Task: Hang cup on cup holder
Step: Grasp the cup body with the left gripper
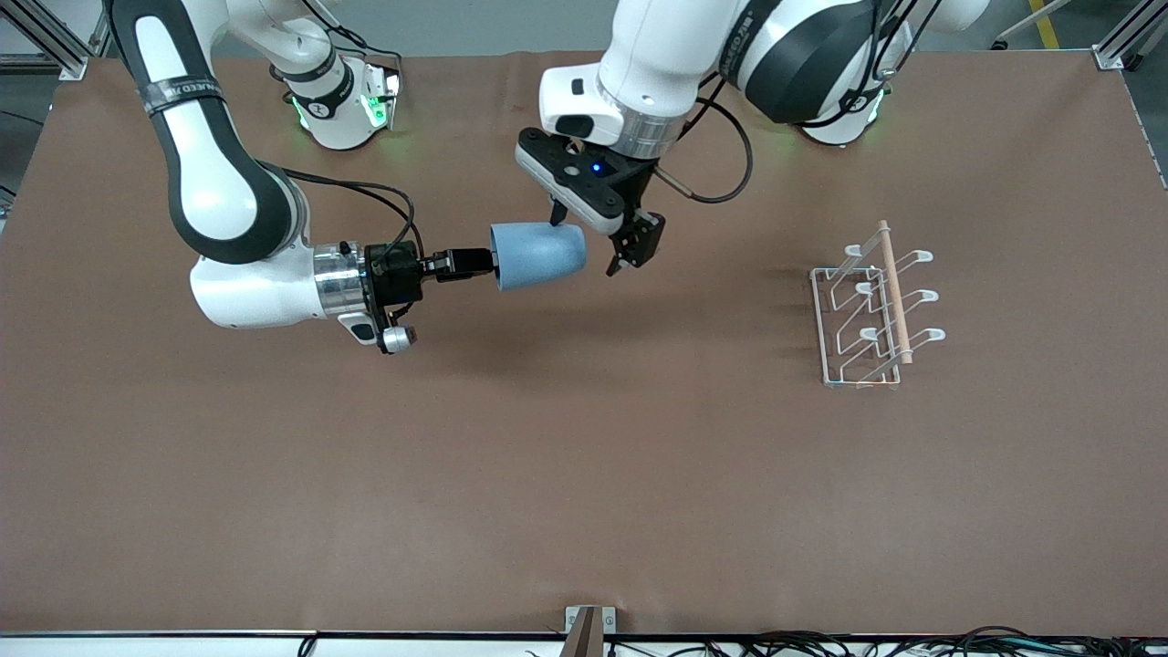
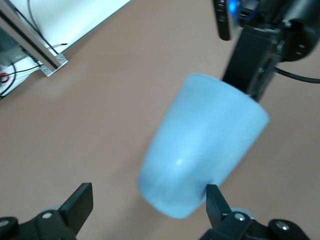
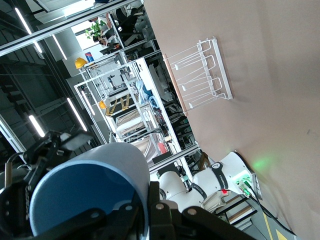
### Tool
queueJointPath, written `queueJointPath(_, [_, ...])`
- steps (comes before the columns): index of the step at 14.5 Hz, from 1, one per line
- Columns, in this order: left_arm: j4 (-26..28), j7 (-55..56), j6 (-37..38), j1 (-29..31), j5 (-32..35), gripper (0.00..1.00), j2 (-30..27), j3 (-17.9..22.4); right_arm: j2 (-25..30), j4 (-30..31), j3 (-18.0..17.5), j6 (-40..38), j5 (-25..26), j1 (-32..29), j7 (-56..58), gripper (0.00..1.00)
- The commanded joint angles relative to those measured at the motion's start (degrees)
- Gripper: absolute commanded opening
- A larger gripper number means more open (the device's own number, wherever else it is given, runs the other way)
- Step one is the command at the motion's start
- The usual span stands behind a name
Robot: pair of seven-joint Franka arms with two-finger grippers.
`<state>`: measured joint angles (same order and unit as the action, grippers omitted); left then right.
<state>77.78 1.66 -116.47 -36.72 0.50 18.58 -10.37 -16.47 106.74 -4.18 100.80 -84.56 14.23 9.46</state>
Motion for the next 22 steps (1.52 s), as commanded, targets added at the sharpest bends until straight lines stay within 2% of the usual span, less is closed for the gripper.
queueJointPath(1, [-1.84, -1.48, -0.08, -1.86, 0.64, 1.00, 2.25, 0.44, 1.09, 1.11, 0.40, 0.19, -2.01, 0.80, 0.03, 0.01])
queueJointPath(6, [-4.39, -11.14, -0.16, -2.21, 0.73, 0.98, 5.06, 1.05, 0.91, 1.11, 0.40, 0.19, -2.01, 0.80, 0.03, 0.01])
queueJointPath(17, [-4.92, -14.23, -4.20, -2.65, 1.87, 0.96, 7.61, 0.79, 0.56, 1.11, 0.49, 0.28, -1.92, 0.80, 0.12, 0.03])
queueJointPath(20, [-4.92, -14.49, -4.91, -3.09, 1.87, 0.93, 8.23, 0.88, 0.56, 1.11, 0.49, 0.28, -1.92, 0.80, 0.12, 0.04])
queueJointPath(22, [-4.92, -15.28, -4.91, -3.62, 1.96, 0.86, 8.84, 1.14, 0.47, 1.11, 0.49, 0.28, -1.92, 0.80, 0.12, 0.04])
